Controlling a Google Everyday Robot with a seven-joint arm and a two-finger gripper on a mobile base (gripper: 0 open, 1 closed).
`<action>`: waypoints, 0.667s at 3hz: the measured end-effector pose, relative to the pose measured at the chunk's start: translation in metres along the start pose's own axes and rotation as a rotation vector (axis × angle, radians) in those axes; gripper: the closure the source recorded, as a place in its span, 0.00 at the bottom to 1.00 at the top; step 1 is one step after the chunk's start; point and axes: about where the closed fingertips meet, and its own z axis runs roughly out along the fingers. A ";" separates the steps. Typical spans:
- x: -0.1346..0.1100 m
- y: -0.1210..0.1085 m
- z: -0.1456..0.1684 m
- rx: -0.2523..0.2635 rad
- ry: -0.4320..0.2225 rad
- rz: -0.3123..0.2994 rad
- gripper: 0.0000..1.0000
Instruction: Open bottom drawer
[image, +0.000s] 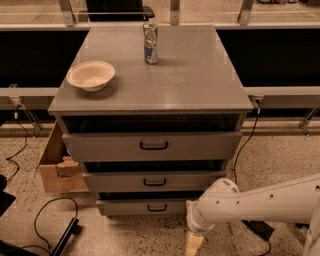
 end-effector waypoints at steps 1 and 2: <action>0.000 0.000 0.000 0.001 0.000 0.000 0.00; 0.004 -0.010 0.027 -0.026 0.042 0.017 0.00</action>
Offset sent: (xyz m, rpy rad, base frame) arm 0.0394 0.0083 -0.0923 -0.1239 0.1046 -0.0437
